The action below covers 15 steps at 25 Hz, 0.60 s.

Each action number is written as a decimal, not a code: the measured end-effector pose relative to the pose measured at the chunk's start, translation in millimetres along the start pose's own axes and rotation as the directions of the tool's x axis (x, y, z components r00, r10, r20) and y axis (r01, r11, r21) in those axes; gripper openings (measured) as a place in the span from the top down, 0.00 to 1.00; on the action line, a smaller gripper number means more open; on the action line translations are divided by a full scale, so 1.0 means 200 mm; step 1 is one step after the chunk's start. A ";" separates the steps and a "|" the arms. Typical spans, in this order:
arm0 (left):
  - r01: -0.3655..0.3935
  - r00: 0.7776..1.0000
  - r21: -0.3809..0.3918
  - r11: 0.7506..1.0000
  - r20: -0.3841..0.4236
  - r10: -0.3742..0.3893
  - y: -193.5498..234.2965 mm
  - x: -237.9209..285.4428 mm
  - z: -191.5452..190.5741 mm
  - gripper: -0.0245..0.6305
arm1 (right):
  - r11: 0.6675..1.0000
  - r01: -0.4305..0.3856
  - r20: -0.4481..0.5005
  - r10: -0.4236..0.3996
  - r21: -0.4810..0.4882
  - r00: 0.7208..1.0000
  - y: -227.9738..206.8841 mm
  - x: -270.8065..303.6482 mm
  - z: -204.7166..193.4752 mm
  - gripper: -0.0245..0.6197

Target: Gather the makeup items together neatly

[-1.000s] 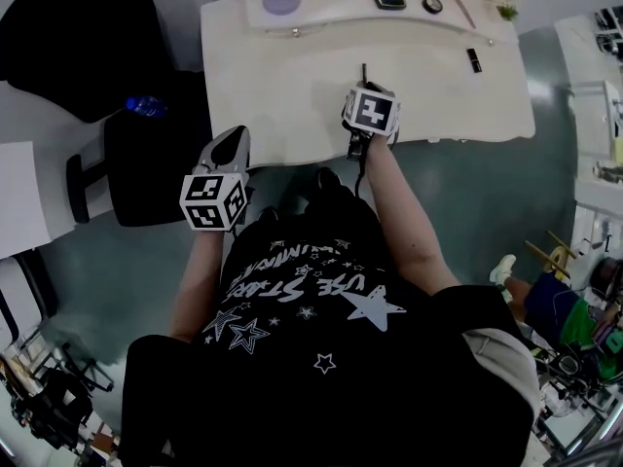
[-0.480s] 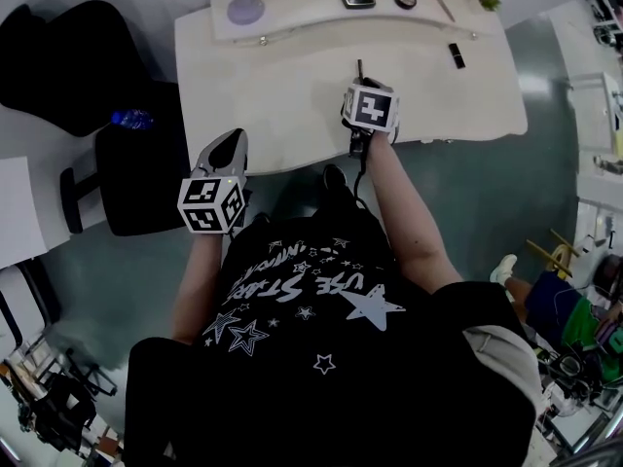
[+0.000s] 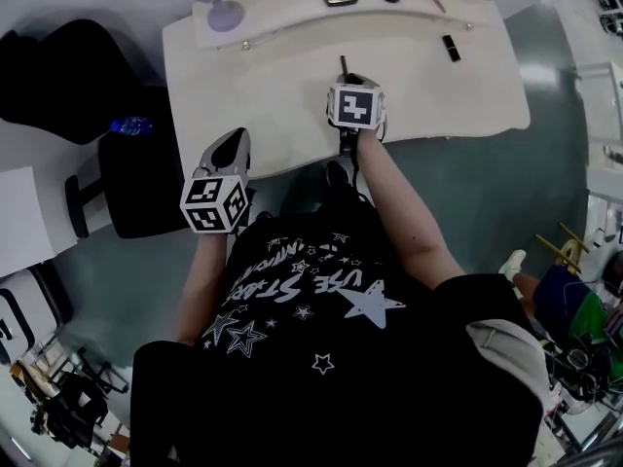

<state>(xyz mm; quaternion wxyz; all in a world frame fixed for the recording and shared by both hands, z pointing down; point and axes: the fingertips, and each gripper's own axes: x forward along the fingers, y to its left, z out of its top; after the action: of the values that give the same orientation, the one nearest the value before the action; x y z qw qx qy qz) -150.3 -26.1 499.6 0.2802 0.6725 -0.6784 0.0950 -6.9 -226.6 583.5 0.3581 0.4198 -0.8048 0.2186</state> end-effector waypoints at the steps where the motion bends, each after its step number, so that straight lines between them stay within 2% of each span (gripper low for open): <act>1: -0.002 1.000 0.002 1.000 -0.001 0.002 0.00 0.00 0.00 0.96 | 1.000 -0.009 0.003 0.009 -0.003 1.000 0.00 0.00 0.00 0.85; 4: -0.005 1.000 -0.001 1.000 0.001 0.005 -0.02 0.01 0.00 0.96 | 0.999 -0.042 0.000 0.042 0.004 0.999 0.00 -0.02 0.00 0.79; 6: -0.006 1.000 0.004 1.000 0.001 0.006 -0.04 0.02 0.01 0.96 | 0.998 -0.058 0.002 0.058 0.013 0.998 0.00 -0.03 0.01 0.69; 15: -0.006 0.999 0.032 0.999 0.033 0.004 -0.12 0.11 0.10 0.96 | 0.997 -0.075 0.096 0.072 0.031 0.993 -0.21 -0.12 0.12 0.54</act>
<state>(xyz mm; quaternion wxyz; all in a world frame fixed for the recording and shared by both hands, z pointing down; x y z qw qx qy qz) -130.7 -57.4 488.1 0.2576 0.6767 -0.6830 0.0955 27.7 -253.2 551.1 0.3039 0.4058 -0.8320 0.2253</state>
